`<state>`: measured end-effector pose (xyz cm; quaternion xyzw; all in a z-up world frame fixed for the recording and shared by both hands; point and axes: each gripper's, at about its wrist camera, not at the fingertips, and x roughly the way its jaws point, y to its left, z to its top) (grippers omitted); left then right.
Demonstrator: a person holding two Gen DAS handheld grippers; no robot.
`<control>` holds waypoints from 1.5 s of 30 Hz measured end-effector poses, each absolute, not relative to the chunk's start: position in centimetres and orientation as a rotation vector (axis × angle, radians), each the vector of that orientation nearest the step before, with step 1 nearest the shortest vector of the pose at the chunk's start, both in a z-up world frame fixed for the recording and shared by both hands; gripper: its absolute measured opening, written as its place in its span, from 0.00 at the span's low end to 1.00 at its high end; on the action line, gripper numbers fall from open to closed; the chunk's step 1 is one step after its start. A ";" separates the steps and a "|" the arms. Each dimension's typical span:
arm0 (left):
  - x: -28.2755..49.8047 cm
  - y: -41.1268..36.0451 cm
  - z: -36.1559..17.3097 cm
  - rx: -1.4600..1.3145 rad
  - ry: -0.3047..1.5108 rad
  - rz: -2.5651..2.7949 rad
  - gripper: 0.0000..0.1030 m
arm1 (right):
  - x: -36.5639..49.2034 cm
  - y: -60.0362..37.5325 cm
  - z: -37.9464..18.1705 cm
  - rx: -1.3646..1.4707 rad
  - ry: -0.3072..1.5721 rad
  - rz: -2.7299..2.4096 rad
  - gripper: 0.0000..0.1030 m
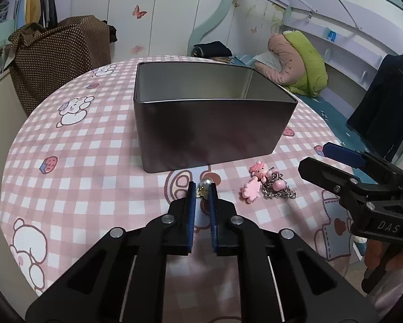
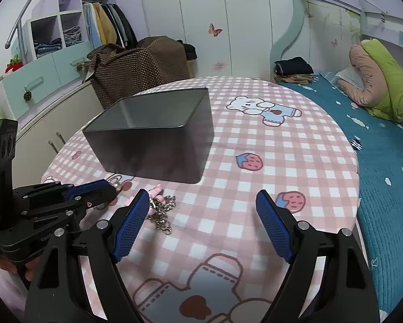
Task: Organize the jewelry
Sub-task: 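Move both tools to the remaining charms while the left tool grasps a small gold charm, then grasp the pink charm with its chain using the right tool and lift it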
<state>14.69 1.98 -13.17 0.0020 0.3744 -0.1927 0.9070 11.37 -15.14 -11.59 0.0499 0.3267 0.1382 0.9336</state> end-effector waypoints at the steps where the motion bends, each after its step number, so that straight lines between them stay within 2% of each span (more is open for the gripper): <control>1: 14.6 2.0 -13.2 0.002 0.772 -0.398 0.09 | 11.4 -15.0 -11.5 0.099 0.669 0.291 0.75; 6: 14.5 2.1 -13.2 -0.010 0.771 -0.400 0.08 | 11.3 -13.4 -11.0 0.055 0.664 0.349 0.66; 10: 14.4 2.5 -13.2 -0.022 0.767 -0.402 0.06 | 10.8 -11.8 -10.9 0.010 0.658 0.439 0.48; 22: 14.3 3.7 -13.2 -0.068 0.755 -0.400 0.04 | 10.3 -8.5 -10.9 -0.087 0.668 0.569 0.24; 29: 14.1 4.2 -13.3 -0.071 0.751 -0.396 0.04 | 11.7 -7.8 -12.4 -0.127 0.732 0.481 0.22; 41: 13.2 4.4 -12.3 -0.067 0.709 -0.417 0.04 | 12.4 -7.0 -11.8 -0.176 0.682 0.466 0.21; 45: 12.9 4.7 -11.9 -0.072 0.695 -0.420 0.04 | 12.8 -6.2 -11.7 -0.271 0.678 0.454 0.22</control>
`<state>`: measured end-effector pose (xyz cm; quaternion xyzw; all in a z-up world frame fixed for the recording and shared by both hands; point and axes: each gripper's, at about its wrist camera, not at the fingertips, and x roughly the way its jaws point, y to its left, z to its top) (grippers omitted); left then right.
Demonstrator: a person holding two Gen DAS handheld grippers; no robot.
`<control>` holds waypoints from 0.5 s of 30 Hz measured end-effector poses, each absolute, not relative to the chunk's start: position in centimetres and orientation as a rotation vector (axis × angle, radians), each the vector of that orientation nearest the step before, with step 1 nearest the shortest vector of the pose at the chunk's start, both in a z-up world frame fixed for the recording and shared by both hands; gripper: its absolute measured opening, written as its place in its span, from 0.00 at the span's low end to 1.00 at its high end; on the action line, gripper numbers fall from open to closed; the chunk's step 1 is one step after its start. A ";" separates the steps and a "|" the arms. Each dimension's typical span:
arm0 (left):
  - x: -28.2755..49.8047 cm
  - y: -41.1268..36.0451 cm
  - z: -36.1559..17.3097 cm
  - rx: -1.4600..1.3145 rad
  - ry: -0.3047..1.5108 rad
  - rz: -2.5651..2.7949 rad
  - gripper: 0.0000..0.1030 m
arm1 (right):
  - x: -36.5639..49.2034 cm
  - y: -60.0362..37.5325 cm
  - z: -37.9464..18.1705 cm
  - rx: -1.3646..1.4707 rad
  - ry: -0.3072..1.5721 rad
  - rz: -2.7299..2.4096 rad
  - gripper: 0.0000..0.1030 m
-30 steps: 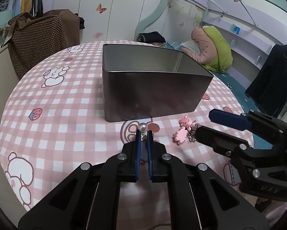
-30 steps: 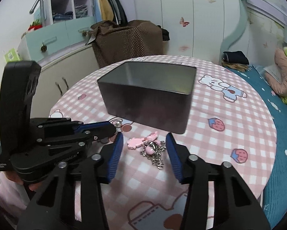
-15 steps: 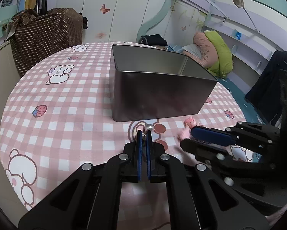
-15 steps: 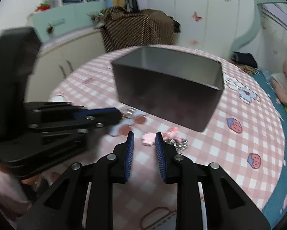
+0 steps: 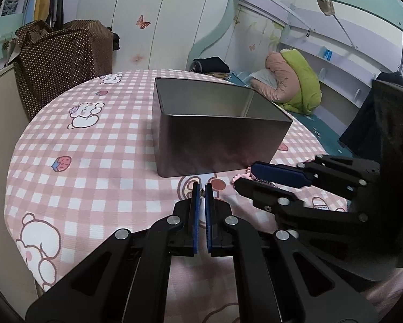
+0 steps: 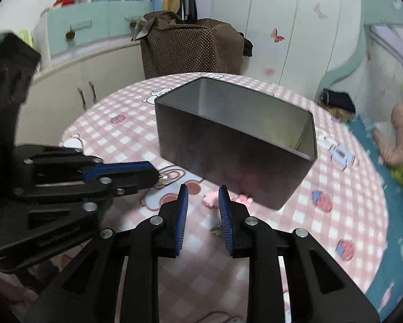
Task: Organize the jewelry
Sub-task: 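Grasp the pink charm with its chain using the right tool and lift it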
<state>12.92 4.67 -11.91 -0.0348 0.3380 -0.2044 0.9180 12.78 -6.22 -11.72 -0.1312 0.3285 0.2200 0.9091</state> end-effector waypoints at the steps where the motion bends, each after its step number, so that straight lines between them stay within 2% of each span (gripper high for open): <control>1: 12.9 4.7 -11.9 -0.074 0.693 -0.419 0.04 | 13.1 -6.0 -11.9 -0.284 0.687 0.458 0.22; 3: 12.7 4.8 -11.8 -0.077 0.693 -0.421 0.04 | 13.5 -5.8 -12.3 -0.306 0.704 0.468 0.23; 6: 12.7 5.1 -11.9 -0.086 0.696 -0.417 0.04 | 13.6 -5.0 -12.7 -0.381 0.686 0.459 0.31; 11: 12.6 5.2 -11.9 -0.089 0.692 -0.421 0.04 | 14.0 -5.5 -12.9 -0.371 0.694 0.463 0.31; 12: 12.6 5.2 -12.0 -0.091 0.692 -0.422 0.04 | 14.2 -5.6 -12.9 -0.367 0.697 0.455 0.27; 13: 12.6 5.3 -12.0 -0.093 0.694 -0.420 0.04 | 14.3 -5.8 -12.8 -0.373 0.696 0.440 0.19; 15: 12.5 5.4 -12.1 -0.096 0.696 -0.419 0.04 | 14.4 -6.3 -12.7 -0.369 0.699 0.432 0.11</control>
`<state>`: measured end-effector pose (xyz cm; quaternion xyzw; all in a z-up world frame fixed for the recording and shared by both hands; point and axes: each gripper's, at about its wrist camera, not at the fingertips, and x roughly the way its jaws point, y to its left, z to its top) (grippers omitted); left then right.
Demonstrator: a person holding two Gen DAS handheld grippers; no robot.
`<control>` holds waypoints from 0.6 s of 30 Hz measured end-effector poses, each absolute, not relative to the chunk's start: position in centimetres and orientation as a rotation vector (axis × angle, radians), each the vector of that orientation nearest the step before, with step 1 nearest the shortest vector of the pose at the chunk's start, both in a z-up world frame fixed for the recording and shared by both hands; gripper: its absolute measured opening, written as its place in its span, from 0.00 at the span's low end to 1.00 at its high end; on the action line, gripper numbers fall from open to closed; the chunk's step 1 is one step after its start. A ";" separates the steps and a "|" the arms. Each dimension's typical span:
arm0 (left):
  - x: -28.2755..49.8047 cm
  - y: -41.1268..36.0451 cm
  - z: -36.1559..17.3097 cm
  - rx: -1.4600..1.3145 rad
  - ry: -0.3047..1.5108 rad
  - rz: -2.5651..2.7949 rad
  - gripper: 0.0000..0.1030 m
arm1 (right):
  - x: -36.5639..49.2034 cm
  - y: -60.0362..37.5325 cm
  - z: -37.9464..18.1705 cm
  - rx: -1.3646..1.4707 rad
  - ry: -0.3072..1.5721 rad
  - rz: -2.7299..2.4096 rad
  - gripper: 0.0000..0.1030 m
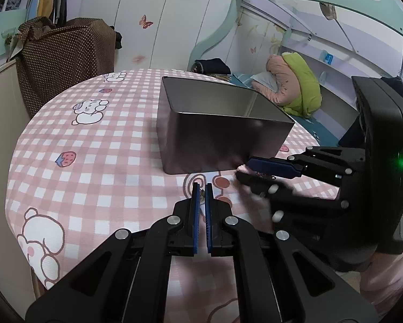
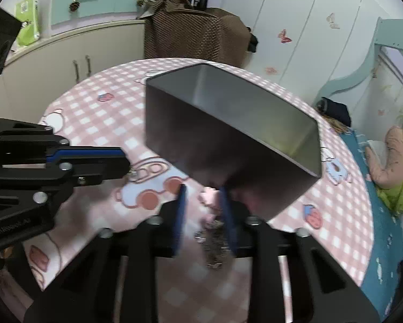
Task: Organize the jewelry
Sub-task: 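Grasp the pink charm with its chain using the right tool and lift it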
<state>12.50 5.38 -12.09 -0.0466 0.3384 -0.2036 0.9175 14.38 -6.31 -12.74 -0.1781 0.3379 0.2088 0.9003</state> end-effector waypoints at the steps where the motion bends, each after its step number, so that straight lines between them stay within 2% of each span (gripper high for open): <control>1: 12.5 5.4 -12.1 -0.098 0.697 -0.420 0.04 | 14.5 -6.7 -12.7 -0.346 0.707 0.437 0.06; 2: 12.5 5.4 -12.1 -0.100 0.696 -0.419 0.04 | 14.5 -6.8 -12.6 -0.331 0.715 0.441 0.05; 3: 12.5 5.5 -12.1 -0.102 0.696 -0.418 0.04 | 14.5 -7.0 -12.6 -0.321 0.720 0.446 0.00; 9: 12.5 5.6 -12.1 -0.104 0.695 -0.418 0.04 | 12.4 -6.7 -12.3 -0.311 0.713 0.524 0.01; 11: 12.4 5.6 -12.1 -0.104 0.693 -0.420 0.04 | 12.3 -6.9 -11.9 -0.317 0.695 0.494 0.08; 13: 12.4 5.6 -12.1 -0.104 0.694 -0.420 0.04 | 12.5 -7.4 -11.7 -0.323 0.695 0.441 0.28; 15: 12.4 5.6 -12.0 -0.101 0.692 -0.419 0.04 | 12.7 -8.2 -11.4 -0.296 0.699 0.414 0.41; 18: 12.5 5.6 -12.0 -0.103 0.692 -0.420 0.04 | 12.6 -9.2 -11.2 -0.269 0.705 0.387 0.42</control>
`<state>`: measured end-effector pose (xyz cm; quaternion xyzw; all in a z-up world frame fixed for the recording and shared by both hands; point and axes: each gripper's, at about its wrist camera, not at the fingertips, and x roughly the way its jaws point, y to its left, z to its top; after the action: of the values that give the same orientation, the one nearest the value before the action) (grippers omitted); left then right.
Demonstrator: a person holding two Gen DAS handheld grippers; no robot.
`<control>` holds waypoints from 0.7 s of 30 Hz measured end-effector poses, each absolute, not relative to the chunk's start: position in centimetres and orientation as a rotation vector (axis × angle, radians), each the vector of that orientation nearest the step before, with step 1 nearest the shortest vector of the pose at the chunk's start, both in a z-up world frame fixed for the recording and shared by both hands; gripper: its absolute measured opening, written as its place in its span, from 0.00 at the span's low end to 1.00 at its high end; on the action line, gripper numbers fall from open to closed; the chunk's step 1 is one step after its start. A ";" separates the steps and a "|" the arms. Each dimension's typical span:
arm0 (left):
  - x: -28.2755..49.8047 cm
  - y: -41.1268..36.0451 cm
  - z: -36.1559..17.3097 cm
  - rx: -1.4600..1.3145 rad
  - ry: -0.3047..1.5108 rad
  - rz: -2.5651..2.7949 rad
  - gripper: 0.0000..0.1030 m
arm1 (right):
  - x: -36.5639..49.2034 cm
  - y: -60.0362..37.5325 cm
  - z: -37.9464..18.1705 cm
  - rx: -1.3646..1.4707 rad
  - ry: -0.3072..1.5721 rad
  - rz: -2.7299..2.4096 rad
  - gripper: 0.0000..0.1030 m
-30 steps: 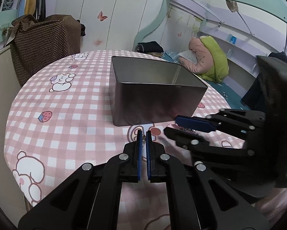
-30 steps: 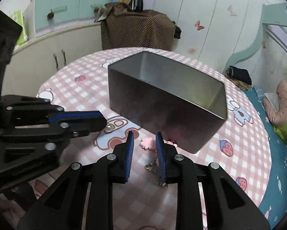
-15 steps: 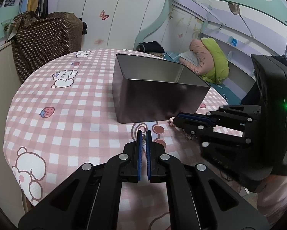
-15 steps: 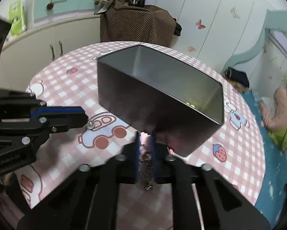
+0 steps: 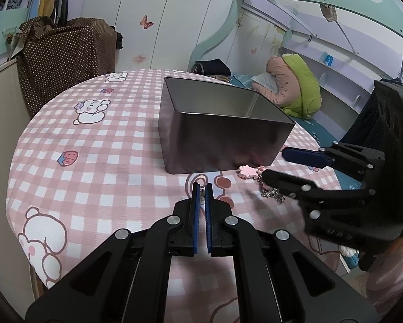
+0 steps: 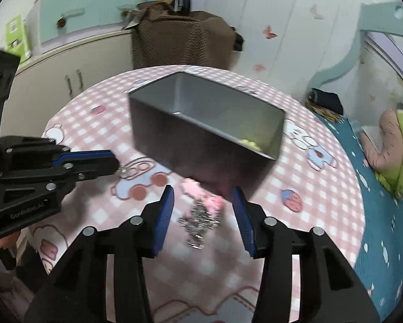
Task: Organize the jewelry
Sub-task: 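Grasp the pink charm with its chain using the right tool and lift it, then lower the pink charm into the box with the right tool while the left tool drops the gold charm in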
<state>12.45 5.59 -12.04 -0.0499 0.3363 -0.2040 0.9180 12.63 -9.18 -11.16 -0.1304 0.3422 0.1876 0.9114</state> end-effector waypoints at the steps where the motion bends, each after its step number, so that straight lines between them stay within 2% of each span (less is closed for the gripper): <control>1: 12.5 5.6 -12.1 -0.103 0.693 -0.421 0.04 | 12.9 -9.4 -11.3 -0.254 0.718 0.387 0.42; 9: 12.7 5.3 -12.2 -0.098 0.698 -0.436 0.04 | 16.7 -12.7 -12.4 0.059 0.872 0.369 0.40; 12: 12.9 5.4 -12.4 -0.103 0.704 -0.430 0.04 | 16.3 -12.0 -12.2 -0.009 0.860 0.381 0.33; 13: 13.0 5.4 -12.5 -0.104 0.707 -0.428 0.04 | 16.1 -11.4 -12.1 -0.035 0.852 0.388 0.25; 14: 13.1 5.4 -12.5 -0.106 0.710 -0.427 0.04 | 15.8 -10.9 -12.0 -0.060 0.847 0.419 0.23; 17: 13.2 5.3 -12.6 -0.103 0.712 -0.431 0.04 | 14.9 -9.7 -11.9 -0.154 0.818 0.419 0.23; 21: 13.2 5.0 -12.5 -0.097 0.710 -0.437 0.04 | 14.5 -9.9 -11.7 -0.131 0.800 0.418 0.21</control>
<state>13.15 5.03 -12.49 -0.0469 0.3445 -0.2122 0.9133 14.54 -9.94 -11.65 -0.0633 0.3862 0.2016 0.8979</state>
